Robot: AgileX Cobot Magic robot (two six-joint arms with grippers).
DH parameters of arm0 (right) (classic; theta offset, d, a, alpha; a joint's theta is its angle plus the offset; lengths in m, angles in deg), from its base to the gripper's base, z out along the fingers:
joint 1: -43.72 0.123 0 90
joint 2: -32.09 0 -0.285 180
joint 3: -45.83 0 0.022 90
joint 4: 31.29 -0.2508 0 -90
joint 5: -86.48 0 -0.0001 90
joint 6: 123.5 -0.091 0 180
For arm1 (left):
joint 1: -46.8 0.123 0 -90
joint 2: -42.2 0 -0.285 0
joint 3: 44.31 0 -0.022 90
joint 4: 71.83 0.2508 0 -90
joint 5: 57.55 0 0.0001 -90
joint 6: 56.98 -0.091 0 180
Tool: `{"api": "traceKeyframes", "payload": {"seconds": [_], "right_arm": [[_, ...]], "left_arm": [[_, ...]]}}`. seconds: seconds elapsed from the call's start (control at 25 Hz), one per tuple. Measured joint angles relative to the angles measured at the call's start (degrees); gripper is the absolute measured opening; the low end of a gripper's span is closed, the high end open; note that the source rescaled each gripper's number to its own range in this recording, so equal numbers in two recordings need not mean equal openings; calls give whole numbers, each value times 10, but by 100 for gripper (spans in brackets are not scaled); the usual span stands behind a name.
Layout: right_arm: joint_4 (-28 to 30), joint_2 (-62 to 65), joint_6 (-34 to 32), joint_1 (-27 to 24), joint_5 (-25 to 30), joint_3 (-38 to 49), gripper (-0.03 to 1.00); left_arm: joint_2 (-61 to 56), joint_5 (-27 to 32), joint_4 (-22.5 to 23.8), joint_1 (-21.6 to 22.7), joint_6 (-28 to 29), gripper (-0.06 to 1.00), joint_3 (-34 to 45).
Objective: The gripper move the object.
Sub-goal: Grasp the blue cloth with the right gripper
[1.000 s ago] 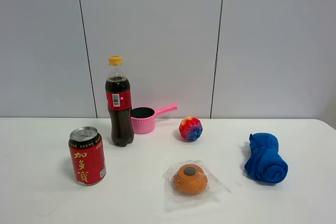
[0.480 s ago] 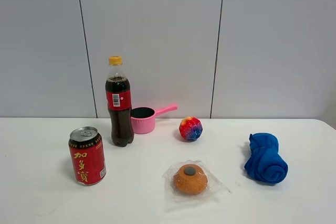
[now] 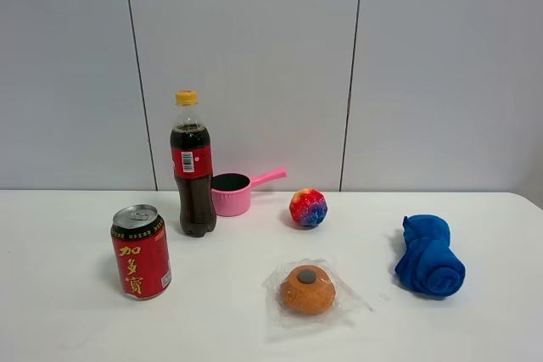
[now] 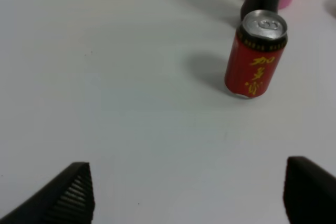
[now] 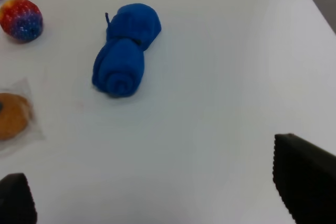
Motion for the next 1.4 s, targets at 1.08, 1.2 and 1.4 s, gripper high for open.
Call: {"api": "traceKeyframes", "payload": {"seconds": [1.08,1.2,1.4], "right_arm": [[97,-903,-105,72,-28,-477,99],[97,-999,-127,100,-5,-529,100],[96,-1105,-145,129,6,-558,100]], "left_arm": [[0,0,0,0,0,100,1],[0,0,0,0,0,100,1],[0,0,0,0,0,100,1]]}}
